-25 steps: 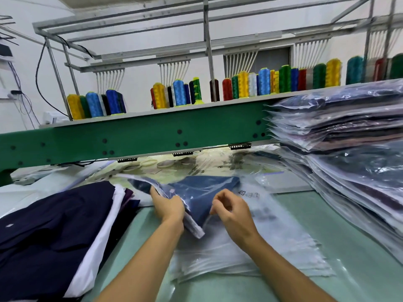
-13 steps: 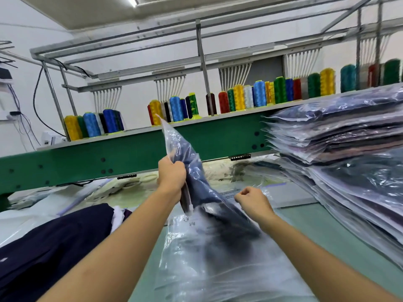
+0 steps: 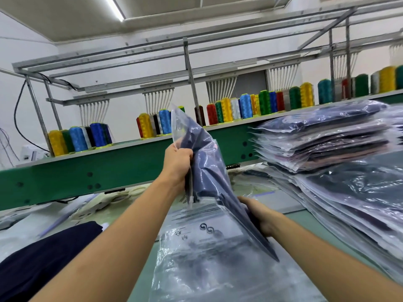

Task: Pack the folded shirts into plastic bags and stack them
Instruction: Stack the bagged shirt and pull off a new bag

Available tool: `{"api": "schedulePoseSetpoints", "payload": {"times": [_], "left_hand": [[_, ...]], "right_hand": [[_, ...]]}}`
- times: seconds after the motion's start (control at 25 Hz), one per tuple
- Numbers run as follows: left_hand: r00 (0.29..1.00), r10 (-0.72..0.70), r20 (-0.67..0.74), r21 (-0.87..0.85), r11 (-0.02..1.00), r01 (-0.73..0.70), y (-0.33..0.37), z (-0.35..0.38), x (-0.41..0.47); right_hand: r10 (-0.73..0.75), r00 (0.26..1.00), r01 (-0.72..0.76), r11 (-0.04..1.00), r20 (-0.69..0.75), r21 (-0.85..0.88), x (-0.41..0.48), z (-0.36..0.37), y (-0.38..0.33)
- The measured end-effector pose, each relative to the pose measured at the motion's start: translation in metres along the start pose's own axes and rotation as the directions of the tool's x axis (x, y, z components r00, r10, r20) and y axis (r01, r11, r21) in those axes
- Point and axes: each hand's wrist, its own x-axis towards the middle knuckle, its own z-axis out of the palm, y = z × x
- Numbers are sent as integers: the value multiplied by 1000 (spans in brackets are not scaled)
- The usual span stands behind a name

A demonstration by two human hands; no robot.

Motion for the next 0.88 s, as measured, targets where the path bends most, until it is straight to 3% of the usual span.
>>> {"api": "schedulePoseSetpoints", "payload": {"times": [0.08,0.16,0.36,0.56,0.88], "left_hand": [[999,-26,-24,56,998,28,-4,-4,-2],[992,-77,-95,165,982,92,-15,-11,-6],[949,-238,-208,203,938,280,-51,-30,-25],[956,-267,-125,113,953,281,-37,-14,-35],[955,-251,158,-23,966,258,-18,86,-57]], "right_hand": [[-106,984,109,994,-145,15,-1,-8,-3],[-240,915,212,970,-325,-120,-1,-20,-5],[-433,823,211,834,-368,-510,-20,-40,-20],[-623,703,117,579,-344,-807,-61,-73,-72],[-713,538,-193,416,-450,-889,-138,-175,-108]]}}
